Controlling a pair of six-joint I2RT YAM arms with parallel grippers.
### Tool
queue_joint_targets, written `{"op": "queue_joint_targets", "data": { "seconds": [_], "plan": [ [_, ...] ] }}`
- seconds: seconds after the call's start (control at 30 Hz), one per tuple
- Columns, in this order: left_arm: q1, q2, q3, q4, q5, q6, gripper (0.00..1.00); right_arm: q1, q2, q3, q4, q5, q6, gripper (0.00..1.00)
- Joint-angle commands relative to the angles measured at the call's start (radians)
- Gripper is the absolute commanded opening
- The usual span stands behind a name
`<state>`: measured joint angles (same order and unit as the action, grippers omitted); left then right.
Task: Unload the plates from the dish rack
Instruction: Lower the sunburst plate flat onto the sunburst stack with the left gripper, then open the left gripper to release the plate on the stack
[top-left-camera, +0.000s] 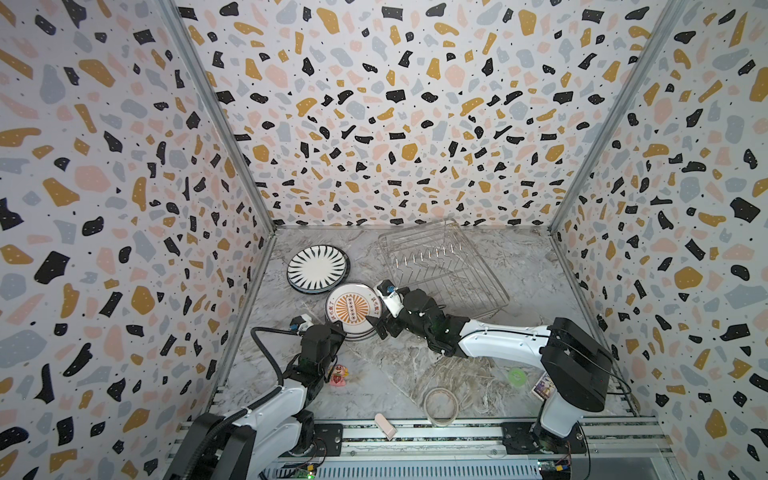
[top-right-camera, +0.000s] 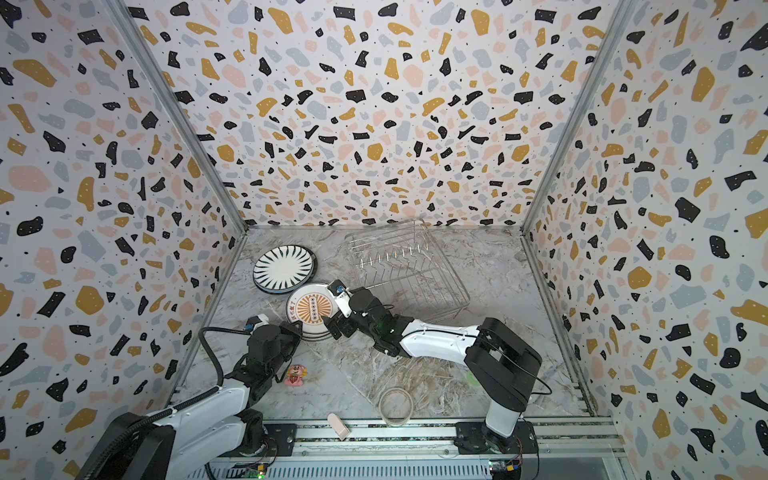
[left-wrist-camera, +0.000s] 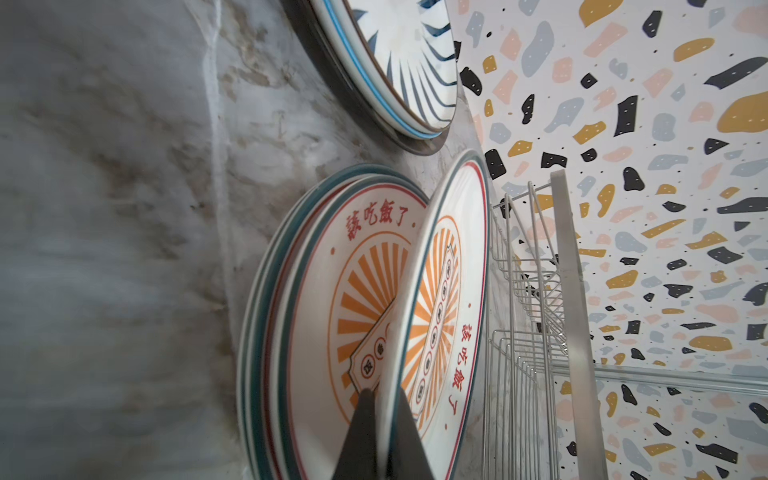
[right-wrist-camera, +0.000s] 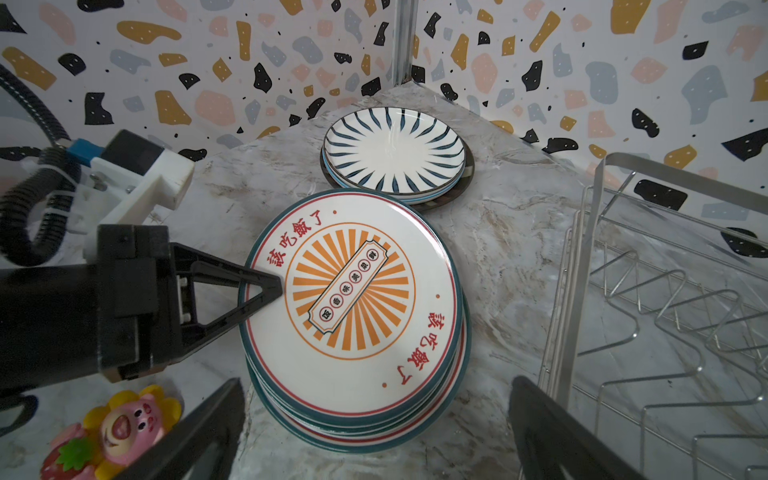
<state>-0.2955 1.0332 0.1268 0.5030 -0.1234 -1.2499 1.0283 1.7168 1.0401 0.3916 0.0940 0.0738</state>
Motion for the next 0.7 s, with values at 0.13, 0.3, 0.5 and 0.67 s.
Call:
{"op": "queue_joint_targets", "data": {
  "seconds": [0.13,0.3,0.5,0.67],
  "plan": [
    [0.007,0.066,0.065,0.046,-0.007,0.002,0.00,0.007,-0.009,0.035,-0.021,0.015,0.012,1.00],
    [0.007,0.079,0.066,0.041,-0.009,0.001,0.06,0.009,-0.014,0.028,-0.018,0.019,0.012,1.00],
    [0.007,0.077,0.071,0.028,-0.028,0.004,0.18,0.009,-0.008,0.031,-0.016,0.027,0.011,1.00],
    [0.007,0.086,0.066,0.035,-0.027,0.002,0.20,0.009,-0.012,0.025,-0.011,0.016,0.012,1.00]
  ]
}}
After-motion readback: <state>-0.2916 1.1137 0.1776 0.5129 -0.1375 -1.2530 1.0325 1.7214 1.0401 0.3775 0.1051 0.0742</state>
